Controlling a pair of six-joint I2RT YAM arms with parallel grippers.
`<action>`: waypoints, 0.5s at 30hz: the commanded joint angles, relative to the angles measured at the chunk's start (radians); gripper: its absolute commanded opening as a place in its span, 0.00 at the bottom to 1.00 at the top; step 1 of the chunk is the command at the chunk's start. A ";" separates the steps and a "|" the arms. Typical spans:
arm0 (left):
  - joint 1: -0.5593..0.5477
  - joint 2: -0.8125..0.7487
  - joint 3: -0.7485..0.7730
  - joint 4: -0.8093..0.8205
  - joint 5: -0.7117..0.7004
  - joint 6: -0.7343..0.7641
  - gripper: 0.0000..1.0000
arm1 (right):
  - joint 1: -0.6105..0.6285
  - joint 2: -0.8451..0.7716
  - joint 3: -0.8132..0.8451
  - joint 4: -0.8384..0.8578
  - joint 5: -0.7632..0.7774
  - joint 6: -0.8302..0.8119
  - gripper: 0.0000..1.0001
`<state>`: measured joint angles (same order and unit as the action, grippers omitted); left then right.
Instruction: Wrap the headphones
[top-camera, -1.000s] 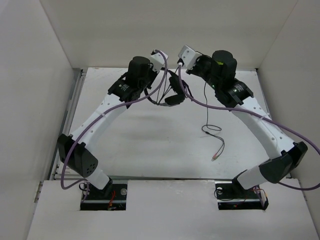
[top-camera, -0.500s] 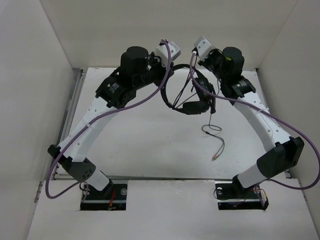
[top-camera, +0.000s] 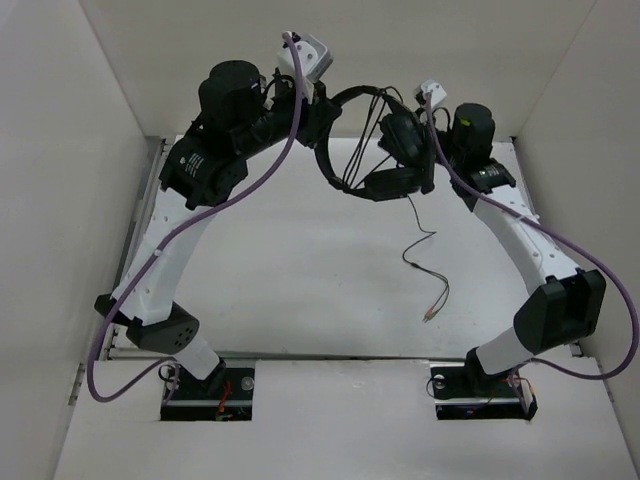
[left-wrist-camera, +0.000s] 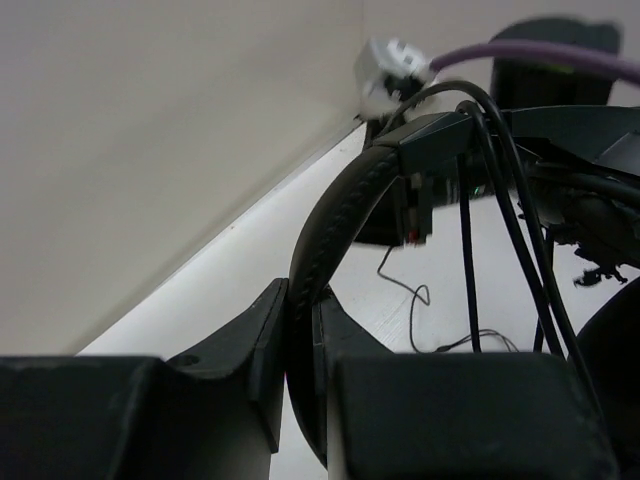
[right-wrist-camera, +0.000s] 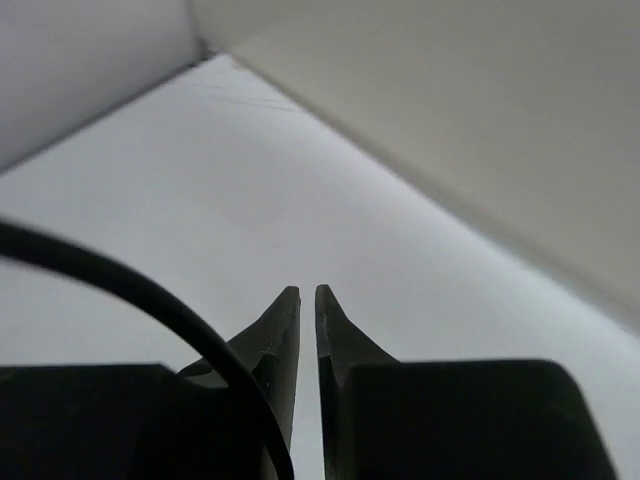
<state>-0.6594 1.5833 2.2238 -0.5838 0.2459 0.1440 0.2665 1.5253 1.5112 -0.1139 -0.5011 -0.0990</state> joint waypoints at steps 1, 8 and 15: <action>0.005 0.009 0.105 0.081 0.038 -0.083 0.00 | 0.027 -0.004 -0.110 0.175 -0.313 0.414 0.21; 0.086 0.069 0.250 0.142 0.010 -0.225 0.00 | 0.113 0.021 -0.383 0.642 -0.481 0.881 0.36; 0.185 0.083 0.261 0.220 -0.137 -0.225 0.00 | 0.202 -0.002 -0.577 0.902 -0.522 1.107 0.45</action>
<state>-0.5053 1.6745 2.4374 -0.5110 0.1921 -0.0322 0.4335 1.5494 0.9634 0.5564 -0.9546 0.8516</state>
